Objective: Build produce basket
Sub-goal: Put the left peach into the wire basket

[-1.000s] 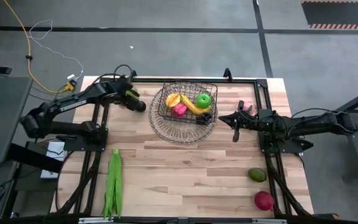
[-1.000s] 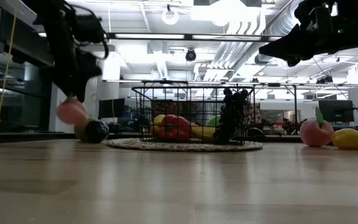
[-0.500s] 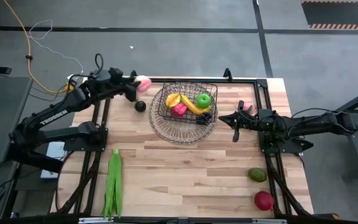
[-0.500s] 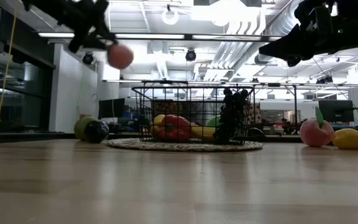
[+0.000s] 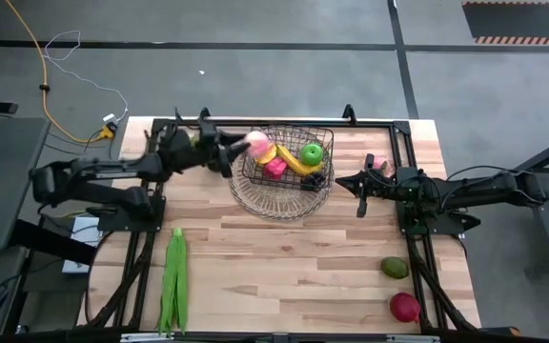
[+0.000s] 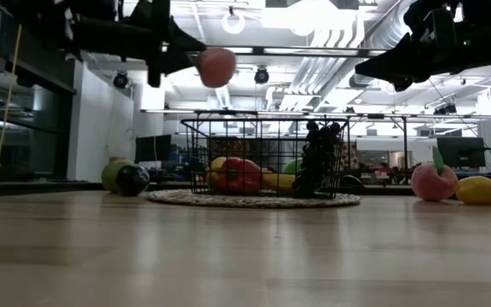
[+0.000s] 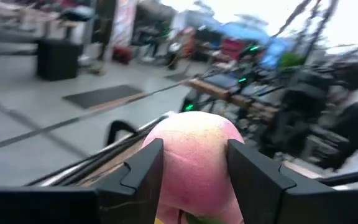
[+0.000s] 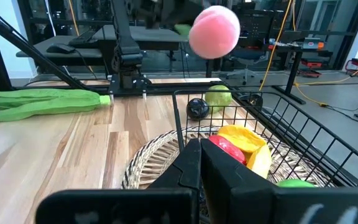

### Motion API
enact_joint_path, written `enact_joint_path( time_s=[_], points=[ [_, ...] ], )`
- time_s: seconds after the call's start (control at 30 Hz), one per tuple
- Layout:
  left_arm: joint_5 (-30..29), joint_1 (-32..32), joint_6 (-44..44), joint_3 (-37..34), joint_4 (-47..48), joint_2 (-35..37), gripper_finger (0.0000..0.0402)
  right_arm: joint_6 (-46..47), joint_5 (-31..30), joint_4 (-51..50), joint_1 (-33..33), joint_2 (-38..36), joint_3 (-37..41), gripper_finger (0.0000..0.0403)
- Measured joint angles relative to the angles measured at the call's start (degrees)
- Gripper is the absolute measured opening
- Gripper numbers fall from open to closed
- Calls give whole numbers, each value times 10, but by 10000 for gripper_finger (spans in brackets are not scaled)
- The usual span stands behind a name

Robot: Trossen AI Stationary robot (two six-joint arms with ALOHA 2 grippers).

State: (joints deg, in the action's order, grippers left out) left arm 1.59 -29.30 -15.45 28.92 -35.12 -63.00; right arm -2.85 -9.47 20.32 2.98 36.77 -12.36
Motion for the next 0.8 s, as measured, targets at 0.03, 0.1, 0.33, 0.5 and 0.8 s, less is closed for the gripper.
enact_joint_path(
  time_s=[0.03, 0.1, 0.33, 0.5, 0.8],
  points=[
    [4, 8, -3, -11, -46, -15, 158, 0, 0, 0, 0, 0, 0, 0],
    [13, 24, -4, -30, -133, -42, 158, 0, 0, 0, 0, 0, 0, 0],
    [29, 93, 28, -90, -321, -96, 158, 0, 0, 0, 0, 0, 0, 0],
    [27, 150, 59, -113, -357, -97, 158, 0, 0, 0, 0, 0, 0, 0],
    [-12, 217, 135, -112, -393, -94, 158, 5, 0, 0, 0, 0, 0, 0]
  ],
)
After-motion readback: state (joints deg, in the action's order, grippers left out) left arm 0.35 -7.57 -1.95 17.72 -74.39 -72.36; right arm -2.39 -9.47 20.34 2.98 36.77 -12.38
